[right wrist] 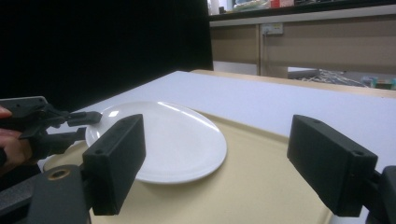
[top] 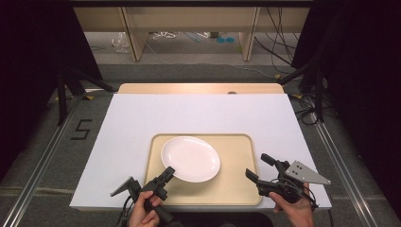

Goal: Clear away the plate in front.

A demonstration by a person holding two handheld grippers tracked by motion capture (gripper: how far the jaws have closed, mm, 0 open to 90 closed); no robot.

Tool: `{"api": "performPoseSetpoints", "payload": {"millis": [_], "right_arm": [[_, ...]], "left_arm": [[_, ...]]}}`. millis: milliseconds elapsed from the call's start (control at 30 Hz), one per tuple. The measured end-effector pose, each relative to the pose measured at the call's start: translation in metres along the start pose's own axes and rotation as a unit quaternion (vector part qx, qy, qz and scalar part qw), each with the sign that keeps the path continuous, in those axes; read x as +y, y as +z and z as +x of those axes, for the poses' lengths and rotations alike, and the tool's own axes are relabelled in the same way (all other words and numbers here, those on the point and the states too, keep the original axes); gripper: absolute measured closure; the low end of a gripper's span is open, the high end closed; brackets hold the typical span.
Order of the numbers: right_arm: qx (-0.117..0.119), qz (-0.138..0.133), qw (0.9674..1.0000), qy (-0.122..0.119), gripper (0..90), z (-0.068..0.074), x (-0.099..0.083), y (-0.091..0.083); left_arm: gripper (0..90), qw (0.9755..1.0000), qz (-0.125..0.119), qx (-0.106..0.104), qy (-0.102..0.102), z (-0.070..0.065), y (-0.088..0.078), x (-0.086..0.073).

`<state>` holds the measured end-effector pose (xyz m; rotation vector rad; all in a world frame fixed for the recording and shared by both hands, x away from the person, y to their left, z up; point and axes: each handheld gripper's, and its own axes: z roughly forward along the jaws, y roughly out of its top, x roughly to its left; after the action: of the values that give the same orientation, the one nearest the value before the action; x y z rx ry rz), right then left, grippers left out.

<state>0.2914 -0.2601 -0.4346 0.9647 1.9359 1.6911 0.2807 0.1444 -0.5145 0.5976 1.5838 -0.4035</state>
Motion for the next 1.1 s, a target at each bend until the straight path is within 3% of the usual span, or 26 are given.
{"api": "performPoseSetpoints", "payload": {"millis": [100, 300, 333, 367, 567, 733, 767, 833, 900, 933, 967, 1000, 1033, 1067, 1100], "right_arm": [[0.000, 0.003, 1.0000, 0.001, 20.3, -0.001, 0.000, 0.000], [0.003, -0.003, 1.0000, -0.004, 20.3, -0.001, -0.001, 0.002], [0.005, -0.001, 1.0000, -0.004, 20.3, -0.001, -0.001, 0.003], [0.006, -0.001, 1.0000, -0.004, 20.3, -0.001, -0.001, 0.003], [0.003, -0.003, 1.0000, -0.008, 20.3, -0.002, 0.000, 0.003], [-0.002, 0.001, 1.0000, -0.005, 20.4, -0.001, 0.000, 0.002], [-0.002, 0.002, 1.0000, -0.004, 20.4, 0.000, 0.000, 0.002], [0.004, -0.002, 1.0000, -0.007, 20.4, -0.001, 0.000, 0.003], [0.005, -0.004, 0.9999, -0.009, 20.4, -0.001, 0.000, 0.003], [0.005, -0.003, 0.9999, -0.009, 20.4, -0.001, 0.000, 0.003], [0.005, -0.003, 0.9999, -0.009, 20.4, -0.001, 0.000, 0.003], [0.003, -0.004, 0.9999, -0.009, 20.3, -0.001, 0.000, 0.004], [0.003, -0.004, 0.9999, -0.009, 20.4, -0.001, 0.000, 0.004], [0.004, -0.005, 1.0000, -0.008, 20.3, -0.001, 0.000, 0.004], [0.004, -0.005, 0.9999, -0.008, 20.4, -0.001, 0.000, 0.004]], "left_arm": [[77.8, 0.9997, -0.008, 0.024, 0.007, 0.000, -0.001, -0.005], [80.8, 0.9977, 0.000, 0.064, 0.024, 0.000, -0.002, -0.017], [81.3, 0.9979, 0.002, 0.061, 0.020, 0.002, -0.001, -0.019], [81.7, 0.9973, 0.005, 0.072, 0.017, 0.003, -0.001, -0.022], [81.9, 0.9966, 0.017, 0.078, 0.023, 0.001, 0.001, -0.033], [81.4, 0.9942, 0.022, 0.100, 0.032, 0.001, 0.002, -0.037], [80.9, 0.9948, 0.021, 0.094, 0.033, 0.001, 0.002, -0.038], [80.4, 0.9929, 0.028, 0.109, 0.039, 0.001, 0.002, -0.038], [79.9, 0.9928, 0.030, 0.107, 0.043, 0.001, 0.002, -0.039], [77.6, 0.9921, 0.026, 0.115, 0.044, 0.000, 0.003, -0.039], [72.2, 0.9930, 0.022, 0.108, 0.044, 0.000, 0.003, -0.039], [68.1, 0.9912, 0.025, 0.120, 0.050, 0.000, 0.002, -0.039], [67.7, 0.9907, 0.023, 0.119, 0.062, 0.001, 0.002, -0.040], [66.6, 0.9878, 0.023, 0.135, 0.073, -0.001, 0.001, -0.040], [64.5, 0.9878, 0.019, 0.133, 0.079, -0.002, 0.002, -0.041]]}}
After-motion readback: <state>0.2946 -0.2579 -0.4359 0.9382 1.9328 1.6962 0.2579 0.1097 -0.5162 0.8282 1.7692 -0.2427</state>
